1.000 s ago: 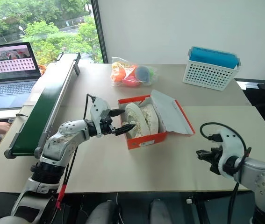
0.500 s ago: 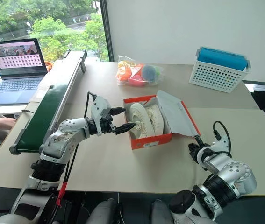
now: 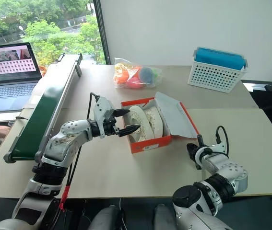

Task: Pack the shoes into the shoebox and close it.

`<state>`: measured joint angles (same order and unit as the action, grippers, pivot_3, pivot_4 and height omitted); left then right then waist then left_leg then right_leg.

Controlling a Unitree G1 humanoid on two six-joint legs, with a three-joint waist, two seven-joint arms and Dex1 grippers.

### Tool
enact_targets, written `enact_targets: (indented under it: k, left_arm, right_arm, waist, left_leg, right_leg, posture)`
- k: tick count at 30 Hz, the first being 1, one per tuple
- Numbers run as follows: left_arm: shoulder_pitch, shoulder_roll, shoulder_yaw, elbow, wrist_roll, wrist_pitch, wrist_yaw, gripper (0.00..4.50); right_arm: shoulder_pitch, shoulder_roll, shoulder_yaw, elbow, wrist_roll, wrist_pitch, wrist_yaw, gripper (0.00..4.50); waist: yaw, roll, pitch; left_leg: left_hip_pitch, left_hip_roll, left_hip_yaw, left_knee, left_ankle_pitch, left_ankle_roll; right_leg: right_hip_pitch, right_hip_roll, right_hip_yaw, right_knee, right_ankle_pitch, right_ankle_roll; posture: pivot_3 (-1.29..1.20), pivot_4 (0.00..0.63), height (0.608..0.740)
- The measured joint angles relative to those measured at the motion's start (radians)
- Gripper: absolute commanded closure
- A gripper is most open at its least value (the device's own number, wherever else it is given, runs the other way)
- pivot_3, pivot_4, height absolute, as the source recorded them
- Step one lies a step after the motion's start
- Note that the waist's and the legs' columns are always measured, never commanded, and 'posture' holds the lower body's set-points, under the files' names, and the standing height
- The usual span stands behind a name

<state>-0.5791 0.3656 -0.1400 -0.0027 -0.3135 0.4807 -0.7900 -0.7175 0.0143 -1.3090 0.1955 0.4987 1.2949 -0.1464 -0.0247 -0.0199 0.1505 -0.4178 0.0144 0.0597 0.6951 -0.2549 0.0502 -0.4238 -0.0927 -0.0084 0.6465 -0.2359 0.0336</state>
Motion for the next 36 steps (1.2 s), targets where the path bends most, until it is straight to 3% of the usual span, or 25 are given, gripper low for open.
enact_targets:
  k: [11,18,24,29,36]
  left_arm:
    - [-0.007,0.001,0.000,0.003,0.001,0.000,0.001,0.00]
    - [-0.007,0.003,0.001,0.002,0.001,0.000,0.001,0.00]
    - [-0.009,0.005,0.002,0.001,0.001,0.001,0.005,0.00]
    - [-0.009,0.032,0.044,-0.006,-0.001,0.015,0.038,0.00]
    - [-0.009,0.061,0.116,-0.030,-0.004,0.050,0.095,0.00]
  right_arm:
    - [-0.014,-0.119,0.081,0.310,0.129,-0.257,0.015,4.49]
    - [-0.009,-0.120,0.155,0.352,0.203,-0.367,0.066,4.49]
    - [0.019,-0.046,0.314,0.121,0.318,-0.402,0.176,4.49]
    - [0.074,0.014,0.424,-0.164,0.513,-0.380,0.211,4.49]
    - [0.156,-0.047,0.653,-0.375,0.655,-0.295,0.235,4.49]
  waist:
    - [-0.023,-0.009,-0.005]
    - [-0.028,-0.009,-0.005]
    - [-0.015,0.000,0.000]
    - [-0.009,0.001,0.001]
    - [-0.003,0.001,0.001]
  left_leg:
    - [0.004,0.000,0.001,0.000,0.000,0.000]
    - [0.004,0.001,0.003,-0.002,0.000,0.000]
    - [-0.001,0.001,0.002,-0.003,0.000,0.000]
    - [-0.003,0.001,0.001,-0.001,0.000,0.000]
    - [-0.003,0.001,0.001,-0.001,0.000,0.000]
  right_leg:
    - [0.004,0.000,0.002,-0.002,0.000,0.000]
    - [0.000,0.001,0.005,-0.001,0.001,0.000]
    - [-0.003,0.000,0.003,0.001,0.000,0.000]
    - [-0.003,-0.001,0.001,0.001,0.001,0.000]
    - [-0.003,-0.001,0.001,0.001,0.001,0.000]
  posture:
    - [0.00,0.150,0.705]
    - [0.00,0.150,0.705]
    - [0.00,0.150,0.705]
    - [0.00,0.150,0.705]
    - [0.00,0.150,0.705]
